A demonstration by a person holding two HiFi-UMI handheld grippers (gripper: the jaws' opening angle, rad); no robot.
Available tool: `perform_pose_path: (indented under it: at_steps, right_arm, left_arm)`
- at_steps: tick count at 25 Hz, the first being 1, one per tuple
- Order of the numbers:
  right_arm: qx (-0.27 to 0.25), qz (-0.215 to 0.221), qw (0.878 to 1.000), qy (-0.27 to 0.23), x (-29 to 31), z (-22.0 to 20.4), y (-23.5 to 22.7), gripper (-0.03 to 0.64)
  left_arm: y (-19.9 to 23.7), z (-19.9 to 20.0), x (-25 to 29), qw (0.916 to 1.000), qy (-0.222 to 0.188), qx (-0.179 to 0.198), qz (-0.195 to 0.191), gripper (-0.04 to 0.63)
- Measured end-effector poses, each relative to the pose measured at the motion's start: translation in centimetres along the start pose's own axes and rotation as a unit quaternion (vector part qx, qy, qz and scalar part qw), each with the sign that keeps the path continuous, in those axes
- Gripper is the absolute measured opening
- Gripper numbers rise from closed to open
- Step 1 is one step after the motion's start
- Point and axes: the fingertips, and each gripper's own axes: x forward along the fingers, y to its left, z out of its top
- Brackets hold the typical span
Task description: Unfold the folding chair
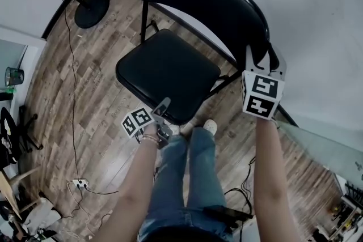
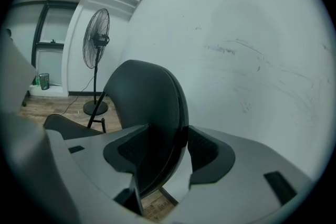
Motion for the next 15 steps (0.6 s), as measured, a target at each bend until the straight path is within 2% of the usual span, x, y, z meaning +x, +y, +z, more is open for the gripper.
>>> perform_pose_path:
  at_steps: [6, 15]
  right_arm:
    - [-0.001, -0.017, 1.000, 0.014, 0.3, -0.8, 0.6, 0.216]
    - [-0.008, -0.027, 1.000, 0.010, 0.1, -2.1, 1.8, 0.216]
  left_arm:
    - [2.7, -0.4, 0.3, 0.9996, 0.013, 0.003, 0.025, 0.324]
    - [7.0, -0.6, 0.4, 0.9990, 0.005, -0.017, 0.042, 0.324]
